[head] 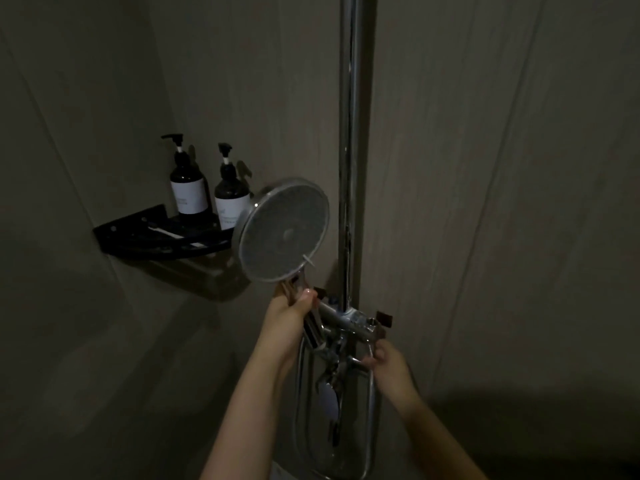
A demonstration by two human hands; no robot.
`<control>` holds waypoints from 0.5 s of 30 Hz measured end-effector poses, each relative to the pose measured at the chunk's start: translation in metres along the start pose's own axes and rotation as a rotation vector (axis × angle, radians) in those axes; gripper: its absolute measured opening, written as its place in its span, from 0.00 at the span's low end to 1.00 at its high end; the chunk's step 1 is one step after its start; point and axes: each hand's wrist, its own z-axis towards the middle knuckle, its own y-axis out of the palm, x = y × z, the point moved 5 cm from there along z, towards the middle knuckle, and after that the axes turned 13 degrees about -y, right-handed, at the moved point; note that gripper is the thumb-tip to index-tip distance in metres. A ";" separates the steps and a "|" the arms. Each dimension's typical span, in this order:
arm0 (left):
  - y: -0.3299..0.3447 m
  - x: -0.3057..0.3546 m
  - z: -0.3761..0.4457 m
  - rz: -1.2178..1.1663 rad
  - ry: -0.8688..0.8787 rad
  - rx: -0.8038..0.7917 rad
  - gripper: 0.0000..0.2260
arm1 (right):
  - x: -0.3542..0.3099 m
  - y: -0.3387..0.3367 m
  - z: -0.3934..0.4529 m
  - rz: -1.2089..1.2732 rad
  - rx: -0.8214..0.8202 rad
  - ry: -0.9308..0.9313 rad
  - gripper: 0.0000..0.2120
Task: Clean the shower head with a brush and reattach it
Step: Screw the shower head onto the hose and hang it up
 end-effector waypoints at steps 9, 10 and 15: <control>-0.006 0.010 0.008 -0.006 0.017 -0.050 0.05 | -0.005 0.011 -0.009 0.367 0.219 -0.020 0.28; -0.008 0.009 0.007 -0.011 0.024 -0.047 0.05 | -0.009 0.013 -0.006 0.389 0.228 -0.037 0.29; -0.016 0.012 0.005 -0.074 0.027 -0.032 0.07 | -0.019 0.013 0.019 0.366 0.328 -0.054 0.29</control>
